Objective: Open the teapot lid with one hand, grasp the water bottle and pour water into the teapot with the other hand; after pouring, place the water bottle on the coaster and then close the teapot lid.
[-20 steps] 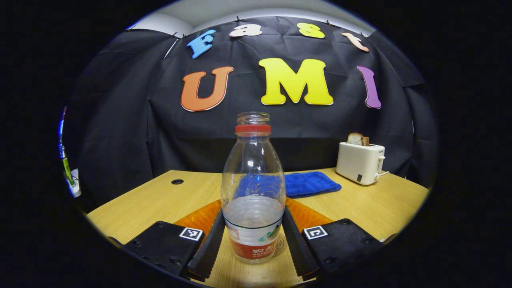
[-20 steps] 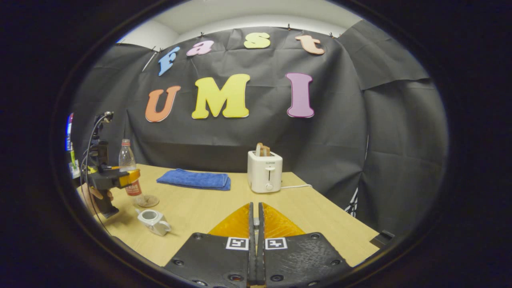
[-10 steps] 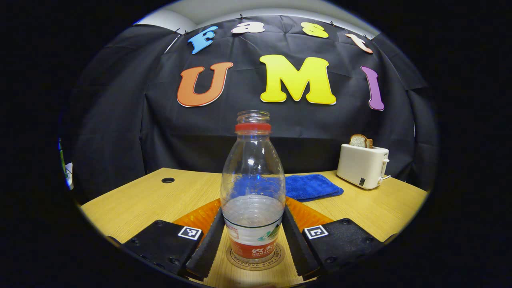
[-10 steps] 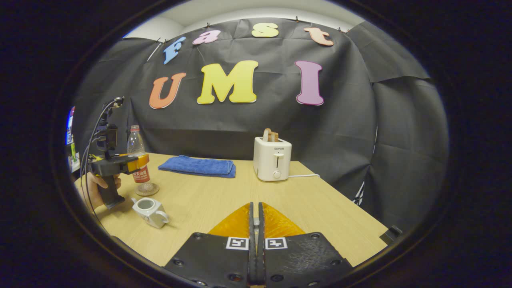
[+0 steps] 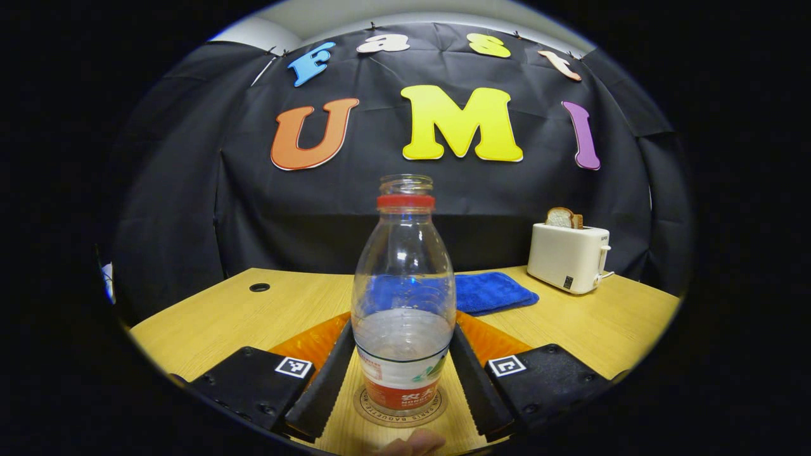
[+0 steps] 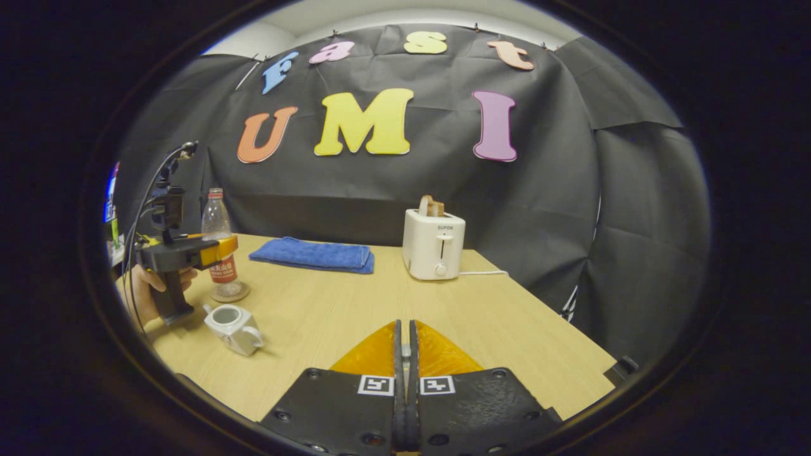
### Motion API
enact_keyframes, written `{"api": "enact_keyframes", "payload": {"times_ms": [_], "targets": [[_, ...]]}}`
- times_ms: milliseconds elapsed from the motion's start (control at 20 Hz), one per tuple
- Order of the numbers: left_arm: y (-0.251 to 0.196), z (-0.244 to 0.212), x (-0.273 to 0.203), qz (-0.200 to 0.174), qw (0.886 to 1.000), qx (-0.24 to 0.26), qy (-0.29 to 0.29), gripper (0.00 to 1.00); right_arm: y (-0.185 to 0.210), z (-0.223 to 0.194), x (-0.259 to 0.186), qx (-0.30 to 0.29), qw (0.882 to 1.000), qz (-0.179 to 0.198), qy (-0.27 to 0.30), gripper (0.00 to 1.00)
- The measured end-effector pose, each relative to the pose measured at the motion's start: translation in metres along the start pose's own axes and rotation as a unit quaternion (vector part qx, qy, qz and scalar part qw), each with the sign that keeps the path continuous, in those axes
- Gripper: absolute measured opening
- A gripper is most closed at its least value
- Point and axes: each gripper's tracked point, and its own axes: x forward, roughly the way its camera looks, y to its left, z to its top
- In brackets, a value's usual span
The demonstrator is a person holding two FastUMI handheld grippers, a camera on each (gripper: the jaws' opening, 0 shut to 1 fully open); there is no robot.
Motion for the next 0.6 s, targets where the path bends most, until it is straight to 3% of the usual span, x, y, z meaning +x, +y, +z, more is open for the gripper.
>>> {"api": "enact_keyframes", "payload": {"times_ms": [250,600], "targets": [[-0.006,-0.001,-0.008,-0.017,1.000,0.003,0.006,0.95,0.001,0.003,-0.003,-0.002,1.000,-0.001,-0.004,0.00],[-0.001,0.010,-0.030,-0.028,0.999,0.018,-0.013,0.94,0.005,0.009,-0.009,-0.009,1.000,0.001,-0.012,0.00]]}}
